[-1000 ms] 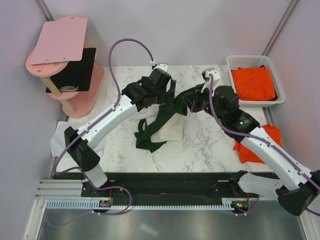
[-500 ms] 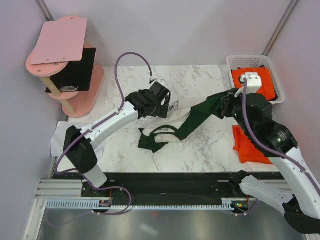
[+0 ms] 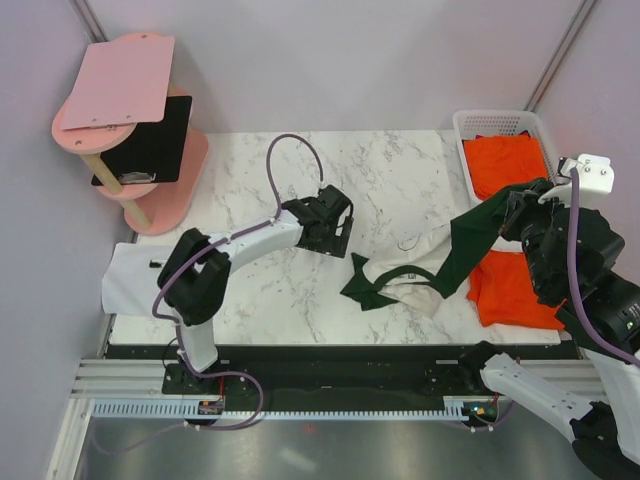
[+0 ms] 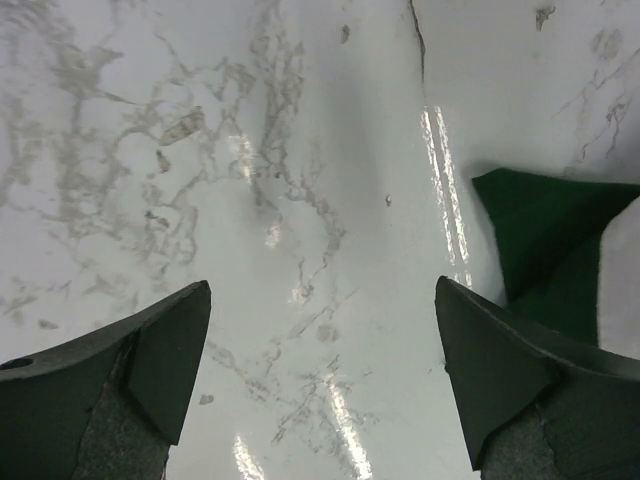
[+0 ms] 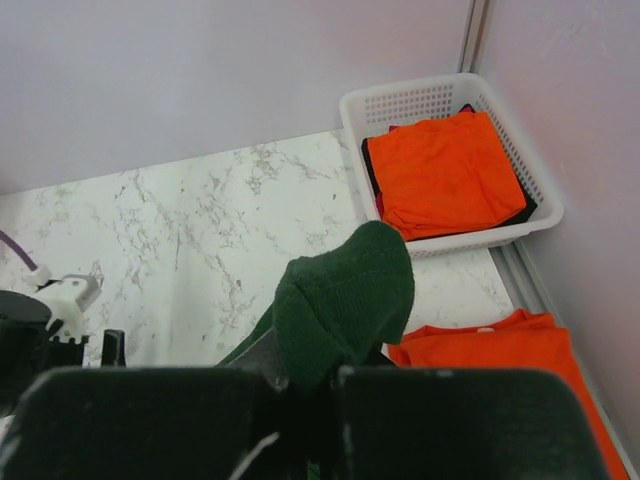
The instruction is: Fold and stack the t-shirts
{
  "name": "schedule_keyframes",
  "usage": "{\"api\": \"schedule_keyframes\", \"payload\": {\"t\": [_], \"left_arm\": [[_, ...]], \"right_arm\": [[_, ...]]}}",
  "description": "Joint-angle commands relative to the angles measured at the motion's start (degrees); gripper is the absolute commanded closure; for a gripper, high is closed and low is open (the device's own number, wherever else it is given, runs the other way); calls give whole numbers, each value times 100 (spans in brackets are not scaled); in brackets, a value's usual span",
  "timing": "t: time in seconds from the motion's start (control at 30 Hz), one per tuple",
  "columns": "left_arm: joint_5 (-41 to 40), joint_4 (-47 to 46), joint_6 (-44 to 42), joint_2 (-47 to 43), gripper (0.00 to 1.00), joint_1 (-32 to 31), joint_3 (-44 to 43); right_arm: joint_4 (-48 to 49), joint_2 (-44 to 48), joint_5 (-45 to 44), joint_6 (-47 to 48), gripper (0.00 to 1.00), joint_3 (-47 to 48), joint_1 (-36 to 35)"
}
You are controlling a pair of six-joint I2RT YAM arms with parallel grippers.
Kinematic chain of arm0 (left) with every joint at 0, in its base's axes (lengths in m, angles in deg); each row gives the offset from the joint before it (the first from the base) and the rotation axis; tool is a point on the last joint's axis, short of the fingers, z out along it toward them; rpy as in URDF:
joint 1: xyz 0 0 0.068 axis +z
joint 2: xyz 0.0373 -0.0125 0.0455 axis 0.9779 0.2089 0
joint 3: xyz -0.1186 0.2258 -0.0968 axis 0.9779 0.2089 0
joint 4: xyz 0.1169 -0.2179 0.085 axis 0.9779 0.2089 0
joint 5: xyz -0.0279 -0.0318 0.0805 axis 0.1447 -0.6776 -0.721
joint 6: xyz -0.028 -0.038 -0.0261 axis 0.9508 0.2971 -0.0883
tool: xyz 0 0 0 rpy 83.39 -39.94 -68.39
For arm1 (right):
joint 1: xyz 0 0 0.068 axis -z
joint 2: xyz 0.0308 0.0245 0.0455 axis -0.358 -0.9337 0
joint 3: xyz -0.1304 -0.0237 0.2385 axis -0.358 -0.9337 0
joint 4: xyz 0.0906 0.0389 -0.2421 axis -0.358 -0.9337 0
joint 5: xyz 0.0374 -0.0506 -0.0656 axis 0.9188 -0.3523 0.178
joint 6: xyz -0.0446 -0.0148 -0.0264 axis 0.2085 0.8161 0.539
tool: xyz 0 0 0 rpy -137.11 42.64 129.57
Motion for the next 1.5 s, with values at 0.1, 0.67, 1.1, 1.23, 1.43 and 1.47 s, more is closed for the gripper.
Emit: {"api": "schedule_keyframes", "payload": {"t": [0.1,0.67,1.1,1.23,1.43,1.47], "left_arm": [[1058,-781,312,588,2,-55,-230],[-337,1389,-161,-1820,0,2220,-905],[-295,1179,-276,-2085,0,2889,376],[-304,1117,-276,-2005,0,2889,482],[-260,1065,-197,-1997,0,2898,482],[-216,1056,-188,-1979,0,2889,482]], "right_arm": [[11,-43,34,-62,100,-8,14],[1805,-4655,3600,193,100,1332,14],[723,-6769,4155,1169,100,5714,-2147],[1277,-5890,4403,879,100,5187,-2157],[1620,-4194,4017,1010,100,4274,-2148],[1690,-3939,3721,1037,100,3854,-2157]]}}
